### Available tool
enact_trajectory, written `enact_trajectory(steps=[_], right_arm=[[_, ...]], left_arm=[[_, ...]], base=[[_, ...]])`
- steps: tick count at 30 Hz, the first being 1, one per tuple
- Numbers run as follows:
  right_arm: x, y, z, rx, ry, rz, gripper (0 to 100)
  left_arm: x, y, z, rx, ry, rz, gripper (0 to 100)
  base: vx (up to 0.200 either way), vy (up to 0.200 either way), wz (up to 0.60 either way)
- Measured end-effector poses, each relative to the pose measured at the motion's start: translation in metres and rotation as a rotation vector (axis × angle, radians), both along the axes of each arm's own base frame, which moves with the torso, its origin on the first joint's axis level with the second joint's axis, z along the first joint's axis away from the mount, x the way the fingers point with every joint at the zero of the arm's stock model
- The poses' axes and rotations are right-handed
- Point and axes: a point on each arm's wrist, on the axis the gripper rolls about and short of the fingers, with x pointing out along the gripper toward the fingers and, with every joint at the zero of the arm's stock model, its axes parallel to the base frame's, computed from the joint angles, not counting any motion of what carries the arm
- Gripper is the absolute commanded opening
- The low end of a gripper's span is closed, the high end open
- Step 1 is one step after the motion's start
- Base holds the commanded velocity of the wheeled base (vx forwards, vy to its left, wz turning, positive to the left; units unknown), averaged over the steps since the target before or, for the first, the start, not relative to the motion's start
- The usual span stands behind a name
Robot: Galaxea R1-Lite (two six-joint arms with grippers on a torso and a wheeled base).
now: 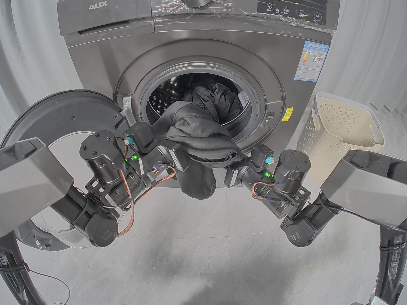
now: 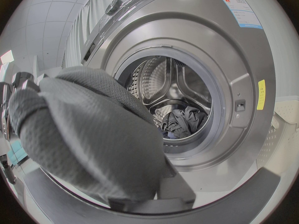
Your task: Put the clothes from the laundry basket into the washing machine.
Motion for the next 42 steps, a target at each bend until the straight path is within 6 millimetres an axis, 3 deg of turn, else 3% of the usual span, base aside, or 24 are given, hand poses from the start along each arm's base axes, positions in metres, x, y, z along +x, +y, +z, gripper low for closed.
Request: enact_trajectory(steps=[5, 9, 17, 22, 30, 35, 42], right_arm=[[-0.015, -0.003, -0.003, -0.03, 0.036, 0.02, 100], [-0.038, -0.008, 0.005, -0.06, 0.046, 0.083, 100], [-0.105, -0.032, 0.009, -0.152, 0.117, 0.233, 100], [-0.134, -0.053, 0.002, -0.21, 0.172, 0.269, 100], [-0.129, -0.081, -0.001, -0.225, 0.201, 0.183, 100], [-0.125, -0.086, -0.002, -0.225, 0.205, 0.158, 100], [-0.123, -0.087, -0.004, -0.228, 0.212, 0.152, 100]], left_arm=[[-0.01, 0.002, 0.007, -0.016, -0.016, 0.005, 0], [-0.018, 0.006, 0.011, -0.021, -0.022, 0.007, 0], [-0.035, 0.017, 0.012, -0.009, -0.007, 0.011, 0], [-0.042, 0.023, 0.009, 0.007, 0.012, 0.016, 0], [-0.054, 0.03, -0.014, 0.115, 0.065, 0.033, 0], [-0.054, 0.028, -0.033, 0.209, 0.081, 0.039, 0], [-0.051, 0.026, -0.04, 0.212, 0.104, 0.029, 0]], base=[[0.0, 0.0, 0.0], [0.0, 0.0, 0.0], [0.0, 0.0, 0.0], [0.0, 0.0, 0.0], [0.0, 0.0, 0.0], [0.08, 0.0, 0.0], [0.2, 0.0, 0.0]])
